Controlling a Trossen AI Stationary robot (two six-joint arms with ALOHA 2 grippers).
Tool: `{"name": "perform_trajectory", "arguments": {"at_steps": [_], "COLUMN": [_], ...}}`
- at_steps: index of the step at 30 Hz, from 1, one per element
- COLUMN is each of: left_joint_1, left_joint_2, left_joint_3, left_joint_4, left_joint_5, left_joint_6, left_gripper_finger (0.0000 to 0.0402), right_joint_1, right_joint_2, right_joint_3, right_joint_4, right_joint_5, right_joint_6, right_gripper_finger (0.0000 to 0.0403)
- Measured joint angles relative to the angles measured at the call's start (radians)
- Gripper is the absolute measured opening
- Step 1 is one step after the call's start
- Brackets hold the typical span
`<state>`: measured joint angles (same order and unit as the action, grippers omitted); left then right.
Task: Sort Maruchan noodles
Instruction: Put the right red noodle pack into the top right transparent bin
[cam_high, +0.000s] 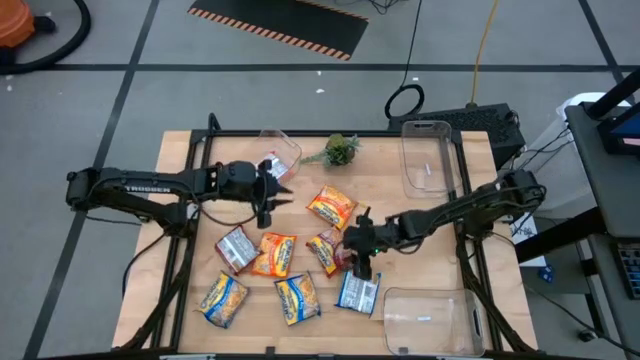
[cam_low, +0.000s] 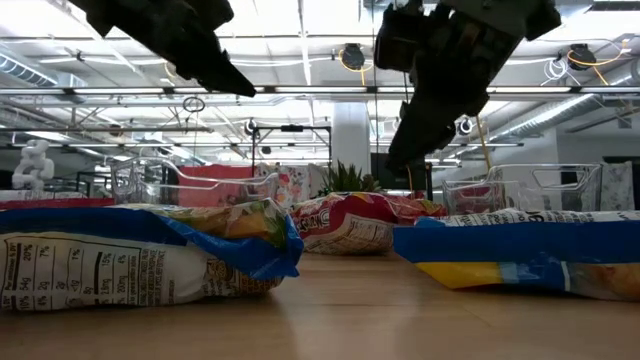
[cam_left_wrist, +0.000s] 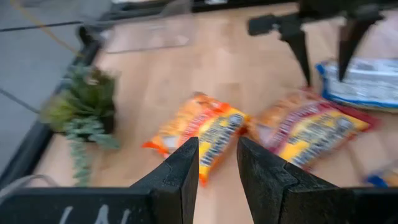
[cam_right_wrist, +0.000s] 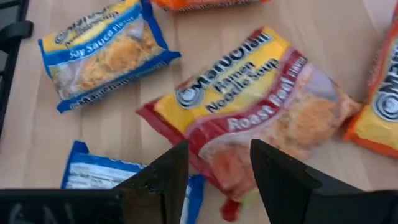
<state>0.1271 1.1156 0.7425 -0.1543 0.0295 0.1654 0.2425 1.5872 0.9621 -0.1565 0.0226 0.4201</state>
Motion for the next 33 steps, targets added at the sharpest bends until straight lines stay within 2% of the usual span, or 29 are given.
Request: {"name": "perform_trajectory", "arguments": {"at_steps": [5, 8, 10, 13, 17, 28, 33], "left_joint_1": [-0.08, -0.13, -0.162, -0.21, -0.264, -0.317, -0.318], "left_joint_2": [0.0, 0.0, 0.0, 0.0, 0.001, 0.001, 0.001], "left_joint_3": [0.0, 0.0, 0.0, 0.0, 0.0, 0.0, 0.0], "left_joint_4": [-0.039, -0.052, -0.052, -0.052, -0.052, -0.052, -0.052], "left_joint_5": [-0.003, -0.003, -0.004, -0.007, -0.041, -0.083, -0.083], "left_joint_6": [-0.024, -0.044, -0.049, -0.053, -0.057, -0.068, -0.067], "left_gripper_finger": [0.0115, 0.0115, 0.0115, 0.0115, 0.0115, 0.0115, 0.0115], "right_joint_1": [0.069, 0.1, 0.11, 0.12, 0.12, 0.078, 0.064], "right_joint_2": [-0.012, -0.012, 0.0, 0.018, 0.046, 0.131, 0.139], "right_joint_3": [0.005, 0.005, 0.003, -0.009, -0.013, -0.015, -0.015], "right_joint_4": [-0.034, -0.06, -0.057, -0.065, -0.058, -0.05, -0.05], "right_joint_5": [0.16, 0.26, 0.281, 0.284, 0.253, 0.184, 0.183], "right_joint_6": [0.056, 0.067, 0.091, 0.136, 0.177, 0.19, 0.168], "right_gripper_finger": [0.0176, 0.0202, 0.0225, 0.0251, 0.0257, 0.0236, 0.0197]}}
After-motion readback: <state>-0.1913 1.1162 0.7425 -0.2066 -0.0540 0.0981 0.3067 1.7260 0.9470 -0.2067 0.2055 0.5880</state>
